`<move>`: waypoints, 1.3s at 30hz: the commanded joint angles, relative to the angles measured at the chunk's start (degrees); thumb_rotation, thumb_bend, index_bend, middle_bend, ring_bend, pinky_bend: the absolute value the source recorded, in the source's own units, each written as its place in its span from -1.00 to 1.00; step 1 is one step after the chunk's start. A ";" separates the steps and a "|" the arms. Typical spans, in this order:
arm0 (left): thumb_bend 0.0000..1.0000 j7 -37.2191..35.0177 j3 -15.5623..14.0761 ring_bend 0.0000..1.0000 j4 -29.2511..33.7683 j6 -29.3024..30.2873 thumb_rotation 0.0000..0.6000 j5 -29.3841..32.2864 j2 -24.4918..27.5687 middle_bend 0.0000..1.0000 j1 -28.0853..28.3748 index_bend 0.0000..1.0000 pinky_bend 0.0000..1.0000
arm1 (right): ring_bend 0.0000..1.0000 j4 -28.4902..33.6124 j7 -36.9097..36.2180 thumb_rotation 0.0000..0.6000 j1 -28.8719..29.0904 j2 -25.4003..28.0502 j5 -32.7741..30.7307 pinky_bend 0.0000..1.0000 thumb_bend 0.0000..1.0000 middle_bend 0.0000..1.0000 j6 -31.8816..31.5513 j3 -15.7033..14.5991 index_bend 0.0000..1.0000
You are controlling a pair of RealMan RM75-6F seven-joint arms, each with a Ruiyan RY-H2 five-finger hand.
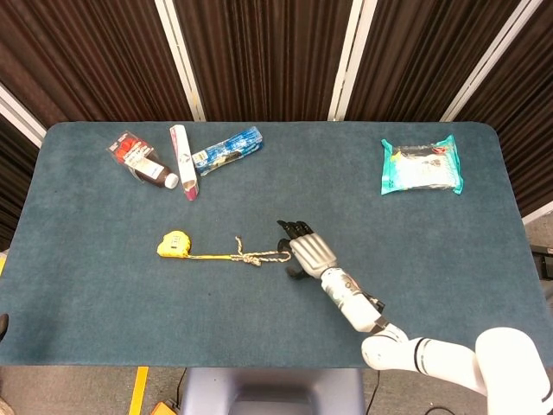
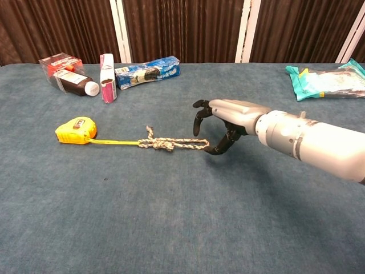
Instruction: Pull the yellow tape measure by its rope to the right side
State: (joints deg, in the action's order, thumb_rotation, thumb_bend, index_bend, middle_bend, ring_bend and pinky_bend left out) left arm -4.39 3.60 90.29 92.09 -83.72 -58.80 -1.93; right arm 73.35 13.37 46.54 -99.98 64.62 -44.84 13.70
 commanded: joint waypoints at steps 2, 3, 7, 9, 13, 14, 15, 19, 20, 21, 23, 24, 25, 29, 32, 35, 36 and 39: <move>-0.20 -0.17 0.00 -1.00 -0.03 -0.05 1.00 -0.06 0.03 -1.00 -0.01 -0.76 -0.67 | -0.93 -1.24 0.58 1.00 0.83 -1.24 -0.97 -1.00 -0.12 -0.86 0.50 -0.18 -0.02; -0.20 -0.19 0.00 -1.00 -0.07 0.09 1.00 0.01 -0.02 -1.00 -0.14 -0.76 -0.67 | -0.93 -1.67 0.57 1.00 1.07 -1.66 -1.32 -1.00 -0.12 -0.86 0.64 -0.12 -0.01; -0.20 -0.87 0.13 -1.00 -0.59 0.04 1.00 0.22 0.14 -1.00 -0.22 -0.76 -0.67 | -0.93 -3.01 0.56 1.00 1.88 -2.88 -1.88 -1.00 -0.12 -0.86 0.96 -0.04 0.02; -0.20 -1.17 0.14 -1.00 -0.82 0.07 1.00 0.31 0.18 -1.00 -0.31 -0.76 -0.67 | -0.93 -3.50 0.44 1.00 2.25 -3.40 -2.07 -1.00 -0.12 -0.86 1.10 0.01 0.03; -0.20 -0.46 0.19 -1.00 -0.20 0.33 1.00 0.10 0.12 -1.00 -0.33 -0.76 -0.67 | -0.93 -4.39 0.56 1.00 2.84 -4.16 -2.57 -1.00 -0.10 -0.86 1.53 -0.13 0.05; -0.20 -0.34 0.19 -1.00 -0.13 0.33 1.00 0.19 0.12 -1.00 -0.37 -0.76 -0.67 | -0.93 -4.67 0.71 1.00 2.99 -4.36 -2.79 -1.00 -0.08 -0.86 1.72 -0.24 0.05; -0.20 -0.26 0.24 -1.00 -0.08 0.33 1.00 0.26 0.12 -1.00 -0.37 -0.76 -0.66 | -0.93 -4.92 0.82 1.00 3.11 -4.53 -2.97 -1.00 -0.07 -0.86 1.83 -0.30 0.05; -0.20 -0.32 0.29 -1.00 0.06 0.47 1.00 0.29 0.19 -1.00 -0.48 -0.76 -0.66 | -0.93 -5.83 0.96 1.00 3.44 -5.19 -3.07 -1.00 -0.05 -0.86 1.57 -0.39 0.06; -0.20 -0.34 0.29 -1.00 0.08 0.51 1.00 0.28 0.22 -1.00 -0.50 -0.76 -0.66 | -0.93 -5.87 0.92 1.00 3.45 -5.24 -3.08 -1.00 -0.05 -0.86 1.52 -0.37 0.06; -0.20 -0.36 0.29 -1.00 0.10 0.52 1.00 0.27 0.24 -1.00 -0.51 -0.76 -0.66 | -0.93 -5.92 0.90 1.00 3.46 -5.27 -3.07 -1.00 -0.05 -0.86 1.50 -0.36 0.06; -0.20 -0.38 0.30 -1.00 0.15 0.56 1.00 0.26 0.30 -1.00 -0.54 -0.76 -0.66 | -0.93 -6.04 0.80 1.00 3.48 -5.39 -3.09 -1.00 -0.05 -0.86 1.36 -0.31 0.06; -0.20 -0.39 0.30 -1.00 0.19 0.56 1.00 0.27 0.33 -1.00 -0.56 -0.76 -0.66 | -0.93 -6.26 0.76 1.00 3.52 -5.55 -3.10 -1.00 -0.05 -0.86 1.13 -0.20 0.06; -0.20 -0.38 0.30 -1.00 0.25 0.53 1.00 0.29 0.36 -1.00 -0.56 -0.76 -0.66 | -0.93 -6.50 0.81 1.00 3.56 -5.72 -3.10 -1.00 -0.04 -0.86 0.89 -0.14 0.06; -0.20 0.42 0.40 -1.00 0.74 0.12 1.00 0.45 0.44 -1.00 -0.32 -0.76 -0.64 | -0.92 -7.69 2.57 1.00 3.76 -6.27 -4.03 -1.00 -0.02 -0.85 0.68 -0.54 0.11; -0.20 -0.18 0.26 -1.00 0.25 0.62 1.00 0.30 0.39 -1.00 -0.71 -0.76 -0.63 | -0.91 -7.37 3.30 1.00 3.68 -6.11 -4.36 -1.00 0.03 -0.78 0.38 -0.73 0.28; -0.20 -0.24 0.34 -1.00 -0.01 0.96 1.00 0.18 0.15 -1.00 -0.82 -0.76 -0.63 | -0.91 -7.00 4.03 1.00 3.74 -5.70 -4.87 -1.00 0.05 -0.76 0.66 -0.97 0.37; -0.20 -0.26 0.39 -1.00 0.05 0.88 1.00 0.22 0.19 -1.00 -0.75 -0.76 -0.63 | -0.91 -6.95 4.20 1.00 3.77 -5.64 -4.96 -1.00 0.06 -0.76 0.65 -1.00 0.39; -0.20 -0.16 0.14 -1.00 0.39 1.08 1.00 -0.07 0.43 -1.00 -0.99 -0.76 -0.62 | -0.88 -6.61 3.77 1.00 3.70 -5.62 -4.77 -1.00 0.08 -0.74 0.09 -0.77 0.48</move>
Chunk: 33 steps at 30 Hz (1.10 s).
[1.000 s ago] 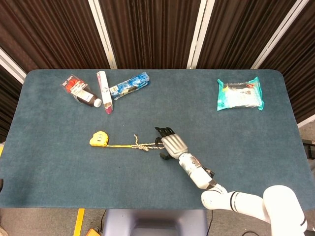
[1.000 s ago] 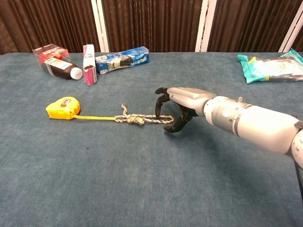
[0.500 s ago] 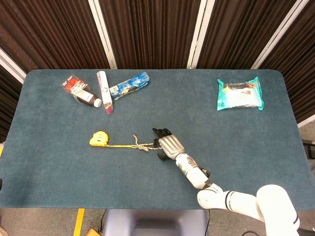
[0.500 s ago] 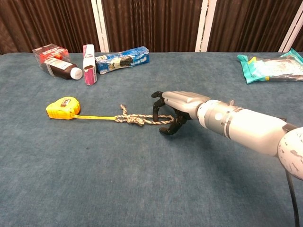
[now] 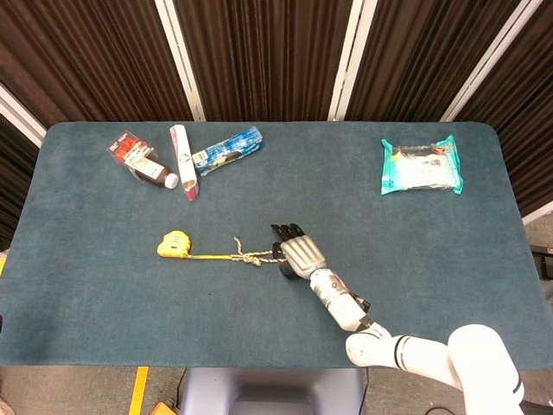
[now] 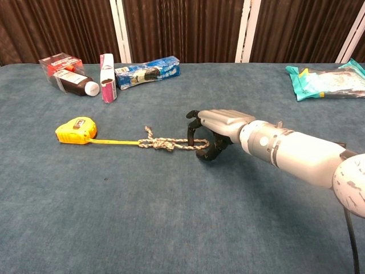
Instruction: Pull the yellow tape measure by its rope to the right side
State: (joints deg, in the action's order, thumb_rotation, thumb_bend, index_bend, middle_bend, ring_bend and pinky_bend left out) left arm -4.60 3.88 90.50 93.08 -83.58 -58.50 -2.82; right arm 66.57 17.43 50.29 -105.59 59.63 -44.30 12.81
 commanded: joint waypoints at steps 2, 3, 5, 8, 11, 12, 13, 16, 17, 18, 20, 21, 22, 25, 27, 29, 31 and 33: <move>-0.20 0.17 -0.17 -1.00 0.38 0.20 1.00 -0.34 0.22 -1.00 -0.15 -0.76 -0.62 | -0.84 0.16 -0.46 1.00 -0.13 -0.13 0.80 -1.00 0.09 -0.69 -1.12 0.06 0.59; -0.20 0.31 -0.17 -1.00 0.48 0.28 1.00 -0.36 0.26 -1.00 -0.19 -0.76 -0.62 | -0.84 0.24 -0.51 1.00 -0.16 -0.08 0.82 -1.00 0.09 -0.68 -1.14 0.05 0.62; -0.20 0.41 -0.12 -1.00 0.39 0.26 1.00 -0.42 0.12 -1.00 -0.12 -0.76 -0.62 | -0.84 0.41 -0.50 1.00 -0.20 0.11 0.65 -1.00 0.10 -0.68 -1.21 0.13 0.69; -0.20 0.42 -0.02 -1.00 0.40 0.27 1.00 -0.17 0.09 -1.00 -0.18 -0.76 -0.62 | -0.83 0.64 -0.10 1.00 -0.25 0.43 0.34 -1.00 0.10 -0.67 -1.30 0.09 0.75; -0.20 0.25 0.11 -1.00 0.41 0.05 1.00 0.13 0.18 -1.00 -0.13 -0.76 -0.61 | -0.84 0.96 0.54 1.00 -0.31 0.74 0.20 -1.00 0.10 -0.67 -1.58 -0.08 0.77; -0.20 0.25 0.11 -1.00 0.41 0.01 1.00 0.10 0.20 -1.00 -0.11 -0.76 -0.61 | -0.84 0.98 0.73 1.00 -0.33 0.73 0.20 -1.00 0.10 -0.67 -1.82 -0.08 0.77; -0.20 0.29 0.10 -1.00 0.41 -0.02 1.00 0.08 0.21 -1.00 -0.09 -0.76 -0.61 | -0.84 0.99 0.89 1.00 -0.33 0.73 0.22 -1.00 0.10 -0.67 -2.00 -0.08 0.77; -0.20 0.48 0.04 -1.00 0.54 -0.03 1.00 -0.06 0.18 -1.00 -0.09 -0.76 -0.61 | -0.84 1.27 1.02 1.00 -0.30 0.85 0.03 -1.00 0.10 -0.67 -1.89 -0.10 0.77; -0.20 0.49 0.09 -1.00 0.46 -0.15 1.00 0.04 0.10 -1.00 -0.03 -0.76 -0.61 | -0.84 1.39 1.05 1.00 -0.28 0.97 -0.02 -1.00 0.10 -0.67 -1.83 -0.11 0.77; -0.20 0.49 0.14 -1.00 0.44 -0.23 1.00 0.10 0.07 -1.00 0.03 -0.76 -0.61 | -0.84 1.44 1.11 1.00 -0.29 1.05 -0.01 -1.00 0.10 -0.67 -1.96 -0.08 0.77; -0.20 0.37 0.22 -1.00 0.37 -0.26 1.00 0.18 0.03 -1.00 0.07 -0.76 -0.61 | -0.83 1.51 1.19 1.00 -0.42 1.30 0.08 -1.00 0.10 -0.67 -2.57 0.08 0.77; -0.20 0.33 0.26 -1.00 0.32 -0.24 1.00 0.20 0.01 -1.00 0.06 -0.76 -0.61 | -0.83 1.59 1.24 1.00 -0.50 1.53 0.07 -1.00 0.10 -0.67 -2.75 0.11 0.78; -0.20 0.23 0.36 -1.00 0.34 -0.24 1.00 0.30 0.08 -1.00 0.09 -0.76 -0.61 | -0.83 1.72 1.35 1.00 -0.58 1.85 0.03 -1.00 0.10 -0.67 -2.86 0.12 0.78; -0.20 -0.08 0.20 -1.00 0.27 0.11 1.00 0.10 0.18 -1.00 -0.20 -0.76 -0.61 | -0.83 2.28 2.01 1.00 -0.91 3.24 0.09 -1.00 0.10 -0.67 -3.32 -0.07 0.78; -0.20 0.13 0.07 -1.00 0.28 -0.01 1.00 -0.06 0.14 -1.00 -0.17 -0.76 -0.61 | -0.83 2.86 2.37 1.00 -1.24 4.29 0.10 -1.00 0.10 -0.67 -3.77 -0.17 0.79; -0.20 0.50 -0.07 -1.00 0.32 -0.03 1.00 -0.23 0.01 -1.00 -0.18 -0.76 -0.61 | -0.83 3.61 2.53 1.00 -1.54 5.36 0.13 -1.00 0.10 -0.67 -3.90 -0.33 0.80; -0.20 0.81 -0.04 -1.00 0.55 -0.11 1.00 -0.30 0.06 -1.00 -0.07 -0.76 -0.61 | -0.83 4.24 2.86 1.00 -1.83 6.34 0.37 -1.00 0.10 -0.67 -4.30 -0.56 0.80; -0.20 0.98 -0.06 -1.00 0.56 -0.22 1.00 -0.19 0.02 -1.00 -0.07 -0.76 -0.60 | -0.83 5.05 3.23 1.00 -2.22 7.56 0.63 -1.00 0.10 -0.67 -4.76 -0.85 0.80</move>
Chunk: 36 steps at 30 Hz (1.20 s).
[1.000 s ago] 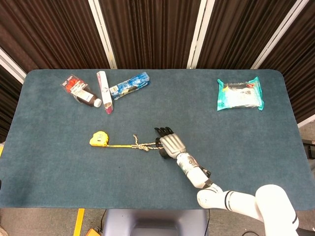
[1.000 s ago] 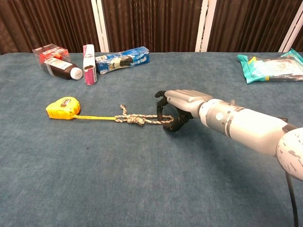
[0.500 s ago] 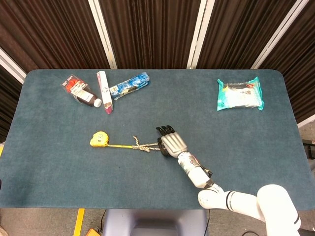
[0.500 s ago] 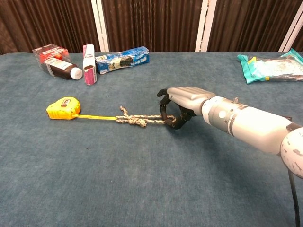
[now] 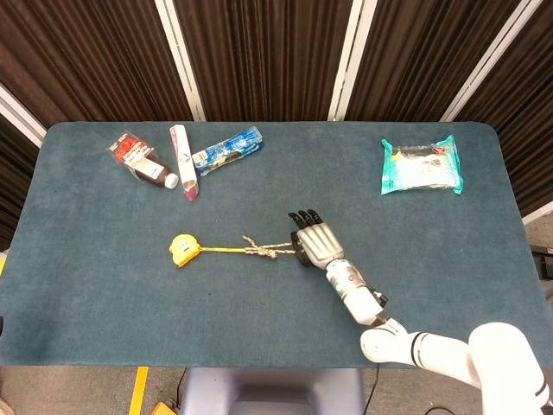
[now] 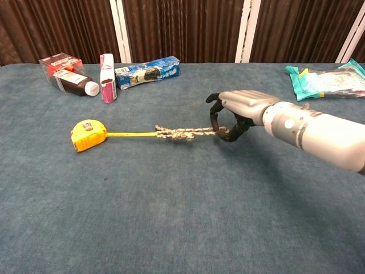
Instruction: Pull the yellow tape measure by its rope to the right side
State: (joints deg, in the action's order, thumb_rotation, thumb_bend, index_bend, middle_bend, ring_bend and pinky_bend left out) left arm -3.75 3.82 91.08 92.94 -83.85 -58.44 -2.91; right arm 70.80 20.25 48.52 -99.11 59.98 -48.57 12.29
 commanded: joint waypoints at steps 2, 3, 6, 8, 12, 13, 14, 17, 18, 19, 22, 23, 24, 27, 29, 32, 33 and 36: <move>-0.20 0.19 0.17 -1.00 -0.06 -0.10 1.00 0.27 -0.11 -1.00 0.09 -0.76 -0.60 | -0.83 1.65 0.71 1.00 -0.91 2.49 0.48 -1.00 0.10 -0.67 -1.14 -0.45 0.80; -0.20 0.18 0.21 -1.00 -0.08 -0.08 1.00 0.30 -0.12 -1.00 0.10 -0.76 -0.60 | -0.83 2.00 0.84 1.00 -1.11 3.11 0.53 -1.00 0.10 -0.67 -1.46 -0.46 0.80; -0.20 0.04 0.30 -1.00 0.02 0.13 1.00 0.30 0.00 -1.00 0.02 -0.76 -0.61 | -0.83 3.23 1.01 1.00 -1.84 5.36 0.46 -1.00 0.10 -0.67 -2.27 -0.41 0.81; -0.20 0.13 0.32 -1.00 0.12 -0.03 1.00 0.38 -0.01 -1.00 0.09 -0.76 -0.61 | -0.83 4.42 0.93 1.00 -2.39 7.16 0.46 -1.00 0.11 -0.67 -2.71 -0.39 0.81; -0.20 0.68 0.44 -1.00 -0.13 -0.56 1.00 0.62 -0.37 -1.00 0.43 -0.76 -0.61 | -0.83 6.81 0.54 1.00 -3.56 10.45 0.95 -1.00 0.11 -0.67 -3.76 -0.57 0.81; -0.20 0.81 0.44 -1.00 -0.12 -0.64 1.00 0.60 -0.43 -1.00 0.51 -0.76 -0.61 | -0.83 7.30 0.53 1.00 -3.86 11.23 1.12 -1.00 0.11 -0.67 -4.02 -0.70 0.81; -0.20 0.98 0.39 -1.00 -0.07 -0.57 1.00 0.52 -0.45 -1.00 0.48 -0.76 -0.60 | -0.83 7.94 0.51 1.00 -4.30 12.25 1.39 -1.00 0.11 -0.67 -4.44 -0.90 0.82; -0.20 1.25 0.19 -1.00 0.16 -0.51 1.00 0.24 -0.43 -1.00 0.41 -0.76 -0.61 | -0.83 9.34 0.17 1.00 -5.47 14.86 1.87 -1.00 0.11 -0.67 -5.06 -1.53 0.82; -0.20 1.38 0.17 -1.00 0.24 -0.55 1.00 0.24 -0.44 -1.00 0.43 -0.76 -0.61 | -0.83 9.63 0.15 1.00 -5.84 15.64 2.03 -1.00 0.11 -0.67 -5.24 -1.80 0.82; -0.20 1.49 0.15 -1.00 0.33 -0.56 1.00 0.23 -0.45 -1.00 0.43 -0.76 -0.61 | -0.83 9.88 0.12 1.00 -6.22 16.43 2.22 -1.00 0.11 -0.67 -5.42 -2.09 0.82; -0.20 1.96 0.08 -1.00 0.60 -0.51 1.00 0.10 -0.52 -1.00 0.44 -0.76 -0.60 | -0.83 10.39 -0.21 1.00 -7.50 18.90 2.52 -1.00 0.11 -0.67 -5.89 -2.89 0.82; -0.20 2.21 0.02 -1.00 0.76 -0.59 1.00 0.09 -0.56 -1.00 0.46 -0.76 -0.60 | -0.83 10.45 -0.40 1.00 -7.97 19.84 2.56 -1.00 0.11 -0.67 -5.96 -3.16 0.82; -0.20 2.38 -0.04 -1.00 0.91 -0.65 1.00 0.04 -0.57 -1.00 0.48 -0.76 -0.60 | -0.83 10.51 -0.60 1.00 -8.33 20.53 2.66 -1.00 0.11 -0.67 -6.07 -3.36 0.82; -0.20 3.05 -0.16 -1.00 1.26 -0.61 1.00 -0.24 -0.68 -1.00 0.53 -0.76 -0.60 | -0.83 10.47 -1.55 1.00 -9.64 22.74 3.11 -1.00 0.11 -0.67 -6.59 -3.94 0.82; -0.20 2.83 0.07 -1.00 0.76 -1.31 1.00 0.23 -0.78 -1.00 0.90 -0.76 -0.60 | -0.83 10.36 -2.56 1.00 -10.61 24.30 3.49 -1.00 0.11 -0.67 -6.79 -4.39 0.82; -0.20 2.93 0.09 -1.00 0.52 -1.62 1.00 0.24 -0.95 -1.00 1.13 -0.76 -0.60 | -0.83 9.94 -4.02 1.00 -12.04 26.47 4.07 -1.00 0.12 -0.67 -7.15 -5.02 0.83; -0.20 3.00 0.09 -1.00 0.50 -1.69 1.00 0.23 -0.99 -1.00 1.18 -0.76 -0.60 | -0.83 9.79 -4.53 1.00 -12.48 27.11 4.12 -1.00 0.12 -0.67 -7.21 -5.15 0.83; -0.20 3.26 -0.03 -1.00 0.41 -1.80 1.00 0.16 -1.19 -1.00 1.24 -0.76 -0.60 | -0.83 9.02 -6.26 1.00 -13.96 29.21 4.17 -1.00 0.12 -0.67 -7.65 -5.37 0.83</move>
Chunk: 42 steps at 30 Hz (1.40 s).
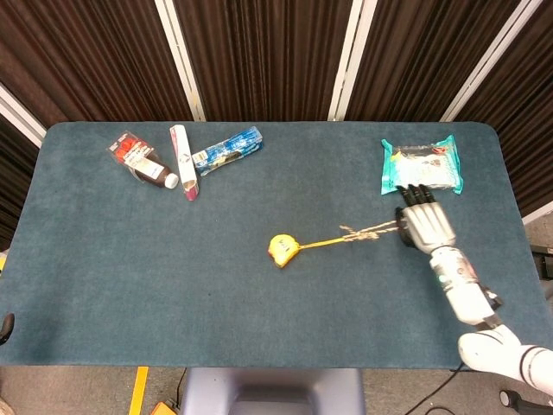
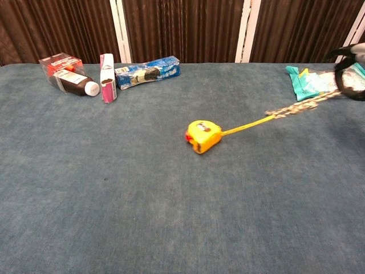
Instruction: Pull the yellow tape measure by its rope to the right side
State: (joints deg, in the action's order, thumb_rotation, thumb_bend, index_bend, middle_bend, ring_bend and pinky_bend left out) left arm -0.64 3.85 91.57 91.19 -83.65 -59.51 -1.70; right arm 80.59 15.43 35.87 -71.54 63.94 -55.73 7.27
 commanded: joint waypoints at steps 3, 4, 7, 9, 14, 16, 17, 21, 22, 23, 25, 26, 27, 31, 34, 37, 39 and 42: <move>-0.20 0.44 0.06 -1.00 -0.04 -0.06 1.00 -0.02 -0.29 -1.00 0.18 -0.76 -0.60 | -0.83 -2.03 -3.44 1.00 -2.76 3.67 -0.18 -1.00 0.12 -0.67 -0.68 -0.31 0.83; -0.20 0.57 0.14 -1.00 0.16 -0.17 1.00 0.05 -0.19 -1.00 0.28 -0.76 -0.60 | -0.83 -2.48 -4.14 1.00 -3.19 4.27 -0.35 -1.00 0.12 -0.67 -0.64 -0.27 0.83; -0.20 0.42 -0.14 -1.00 -0.11 -0.03 1.00 -0.04 -0.15 -1.00 0.02 -0.76 -0.60 | -0.83 -4.24 -6.10 1.00 -4.49 5.93 -0.96 -1.00 0.12 -0.67 -0.38 -0.18 0.84; -0.20 0.58 -0.21 -1.00 -0.24 -0.22 1.00 -0.14 -0.28 -1.00 0.14 -0.76 -0.60 | -0.83 -5.65 -7.20 1.00 -5.33 6.86 -1.30 -1.00 0.12 -0.67 0.06 -0.29 0.85; -0.20 1.50 -0.23 -1.00 0.06 -0.29 1.00 -0.24 -0.59 -1.00 0.33 -0.76 -0.60 | -0.83 -9.33 -9.80 1.00 -7.31 8.21 -2.80 -1.00 0.12 -0.67 0.67 0.08 0.85; -0.20 1.84 -0.20 -1.00 0.23 -0.34 1.00 -0.14 -0.66 -1.00 0.37 -0.76 -0.60 | -0.83 -10.53 -10.84 1.00 -7.91 8.58 -3.34 -1.00 0.12 -0.67 0.91 0.40 0.85; -0.20 2.01 -0.20 -1.00 0.33 -0.43 1.00 -0.09 -0.70 -1.00 0.43 -0.76 -0.60 | -0.83 -11.23 -11.36 1.00 -8.23 8.77 -3.57 -1.00 0.12 -0.67 1.11 0.53 0.85; -0.20 2.54 -0.28 -1.00 0.60 -0.54 1.00 -0.17 -0.82 -1.00 0.53 -0.76 -0.60 | -0.83 -13.43 -11.63 1.00 -9.24 8.78 -4.53 -1.00 0.12 -0.67 0.73 1.11 0.85; -0.20 2.63 -0.27 -1.00 0.64 -0.51 1.00 -0.15 -0.85 -1.00 0.54 -0.76 -0.60 | -0.83 -13.69 -11.62 1.00 -9.42 8.68 -4.91 -1.00 0.12 -0.67 0.82 1.26 0.85; -0.20 2.78 -0.24 -1.00 0.66 -0.51 1.00 -0.10 -0.92 -1.00 0.56 -0.76 -0.60 | -0.83 -13.57 -11.99 1.00 -9.56 8.75 -5.19 -1.00 0.12 -0.67 1.44 1.37 0.85; -0.20 2.72 -0.20 -1.00 0.54 -0.71 1.00 0.13 -0.93 -1.00 0.62 -0.76 -0.60 | -0.84 -12.02 -13.65 1.00 -9.56 9.65 -4.69 -1.00 0.12 -0.67 3.44 1.24 0.76; -0.20 2.71 -0.25 -1.00 0.46 -0.90 1.00 0.07 -0.95 -1.00 0.71 -0.76 -0.60 | -0.86 -10.15 -15.40 1.00 -9.45 10.66 -4.28 -1.00 0.10 -0.69 5.30 1.23 0.65; -0.20 2.81 -0.29 -1.00 0.42 -1.00 1.00 0.03 -0.99 -1.00 0.77 -0.76 -0.60 | -0.88 -8.33 -17.14 1.00 -9.32 11.60 -3.88 -1.00 0.06 -0.72 6.90 1.29 0.54; -0.20 2.81 -0.40 -1.00 0.26 -0.95 1.00 -0.09 -1.05 -1.00 0.76 -0.76 -0.60 | -1.00 -1.64 -22.89 1.00 -9.05 14.29 -0.38 -1.00 -0.39 -0.93 9.30 1.90 -0.39; -0.20 2.77 -0.38 -1.00 0.28 -1.14 1.00 0.12 -0.92 -1.00 0.80 -0.76 -0.60 | -1.00 2.39 -23.56 1.00 -9.18 13.04 4.23 -1.00 -0.67 -1.00 4.36 2.74 -0.73; -0.20 3.01 -0.49 -1.00 0.08 -1.53 1.00 0.15 -1.14 -1.00 0.97 -0.76 -0.60 | -1.00 5.63 -22.93 1.00 -9.17 9.52 8.11 -1.00 -0.75 -1.00 -2.96 4.47 -0.89; -0.20 2.95 -0.47 -1.00 -0.12 -1.64 1.00 0.22 -1.26 -1.00 1.04 -0.76 -0.60 | -1.00 7.81 -20.95 1.00 -8.58 7.04 10.35 -1.00 -0.76 -1.00 -6.43 5.17 -0.95; -0.20 2.60 -0.32 -1.00 -0.18 -1.55 1.00 0.36 -1.14 -1.00 1.05 -0.76 -0.60 | -1.00 11.67 -16.50 1.00 -7.55 4.41 12.00 -1.00 -0.76 -1.00 -8.65 5.33 -1.00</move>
State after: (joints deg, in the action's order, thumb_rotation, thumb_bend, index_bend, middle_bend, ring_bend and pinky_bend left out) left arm 2.01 3.50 91.41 89.61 -83.33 -60.67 -0.65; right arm 88.38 -4.61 27.38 -64.11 73.14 -61.70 11.65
